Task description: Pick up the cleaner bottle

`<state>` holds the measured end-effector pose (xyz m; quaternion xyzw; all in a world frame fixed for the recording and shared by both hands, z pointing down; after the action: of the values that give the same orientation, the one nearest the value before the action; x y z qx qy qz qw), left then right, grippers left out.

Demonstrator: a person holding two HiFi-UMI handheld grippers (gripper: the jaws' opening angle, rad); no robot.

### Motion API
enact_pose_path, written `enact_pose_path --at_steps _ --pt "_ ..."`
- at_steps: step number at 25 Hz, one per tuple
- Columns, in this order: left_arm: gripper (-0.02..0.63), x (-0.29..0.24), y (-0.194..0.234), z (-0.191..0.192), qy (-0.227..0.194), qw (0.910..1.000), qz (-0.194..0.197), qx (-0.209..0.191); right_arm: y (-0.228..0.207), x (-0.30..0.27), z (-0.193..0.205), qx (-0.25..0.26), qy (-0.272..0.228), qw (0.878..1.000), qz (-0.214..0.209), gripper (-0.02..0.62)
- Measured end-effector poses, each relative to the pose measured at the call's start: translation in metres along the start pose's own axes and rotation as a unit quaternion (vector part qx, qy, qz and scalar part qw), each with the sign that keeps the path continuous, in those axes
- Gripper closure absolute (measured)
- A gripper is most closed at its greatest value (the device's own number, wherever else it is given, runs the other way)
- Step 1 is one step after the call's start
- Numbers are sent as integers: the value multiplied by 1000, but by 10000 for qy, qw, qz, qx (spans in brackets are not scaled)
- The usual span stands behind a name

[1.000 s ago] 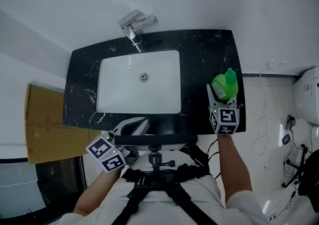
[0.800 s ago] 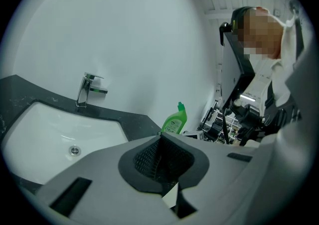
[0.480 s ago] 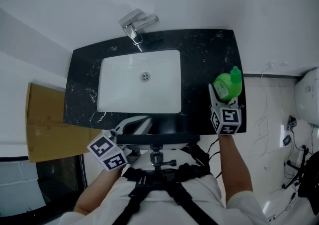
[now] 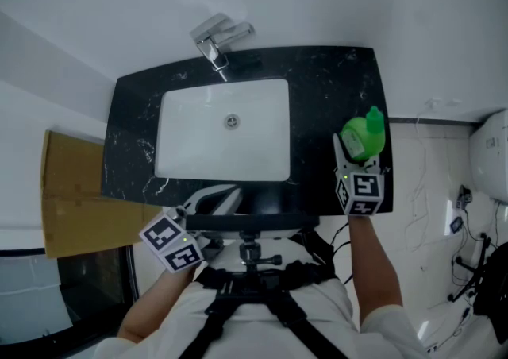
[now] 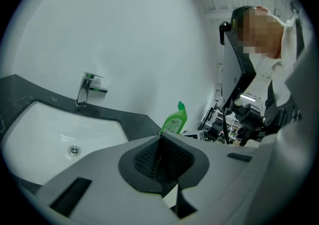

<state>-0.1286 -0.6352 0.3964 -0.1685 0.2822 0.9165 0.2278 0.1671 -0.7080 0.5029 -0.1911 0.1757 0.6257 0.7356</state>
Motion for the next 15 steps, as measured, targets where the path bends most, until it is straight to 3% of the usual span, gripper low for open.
enact_pose_path --at_steps 15 --pt "606 6 2 1 -61 10000 -16 -14 -1 -1 -3 58 72 9999 46 414"
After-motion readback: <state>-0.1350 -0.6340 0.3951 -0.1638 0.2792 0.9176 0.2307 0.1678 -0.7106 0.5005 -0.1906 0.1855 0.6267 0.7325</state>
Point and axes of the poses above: the fingertips, and each gripper's own axes: x backward along the fingers, y to its left, z out of its underside, the point moved 6 cm from there along x, backward along the fingers, and after that the axes turned 13 degrees about y, right-handed, at the moved point
